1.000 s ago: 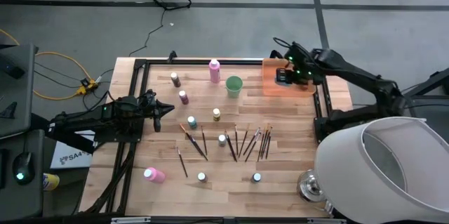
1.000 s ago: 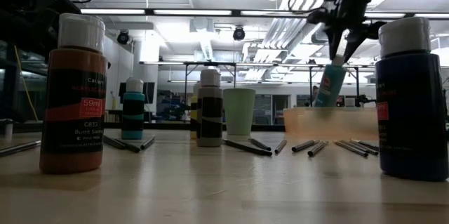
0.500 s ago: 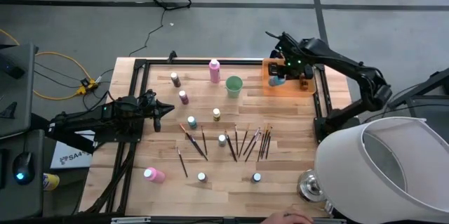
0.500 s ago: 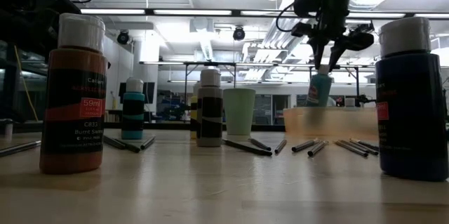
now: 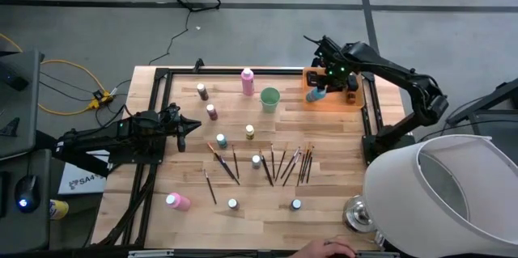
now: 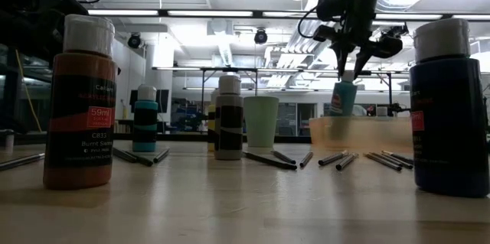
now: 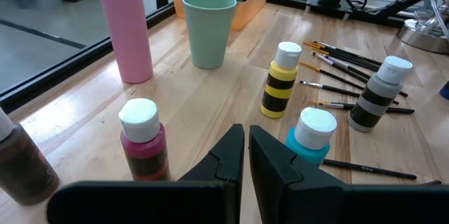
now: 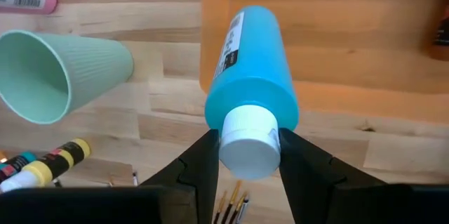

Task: Pick & Place Paint Supplies
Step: Put the large blue paint bottle into the orange bin, then put the small dark blue paint bottle into the orange bin

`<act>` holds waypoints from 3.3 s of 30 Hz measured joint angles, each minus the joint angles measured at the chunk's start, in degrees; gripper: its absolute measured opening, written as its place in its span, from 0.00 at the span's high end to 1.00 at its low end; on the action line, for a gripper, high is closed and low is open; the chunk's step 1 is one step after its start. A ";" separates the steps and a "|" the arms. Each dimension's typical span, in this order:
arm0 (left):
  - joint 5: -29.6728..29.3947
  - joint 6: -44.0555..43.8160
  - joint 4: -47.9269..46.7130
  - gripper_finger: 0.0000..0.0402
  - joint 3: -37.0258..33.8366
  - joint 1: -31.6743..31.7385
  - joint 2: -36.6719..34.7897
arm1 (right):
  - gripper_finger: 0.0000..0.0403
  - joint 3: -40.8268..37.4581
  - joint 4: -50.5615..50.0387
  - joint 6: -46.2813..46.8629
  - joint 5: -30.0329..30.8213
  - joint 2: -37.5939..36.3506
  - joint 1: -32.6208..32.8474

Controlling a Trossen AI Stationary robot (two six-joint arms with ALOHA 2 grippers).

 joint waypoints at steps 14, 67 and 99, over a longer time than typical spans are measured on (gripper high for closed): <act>0.01 -0.02 0.00 0.95 0.00 0.00 0.00 | 0.64 0.00 0.98 0.08 0.46 -0.04 0.00; 0.00 -0.01 0.00 0.95 0.00 -0.01 0.00 | 0.64 -4.13 -2.68 -31.18 6.00 -10.45 23.91; 0.01 -0.02 0.00 0.95 0.00 -0.02 0.00 | 0.31 -33.46 55.78 -48.67 -2.64 -9.84 65.93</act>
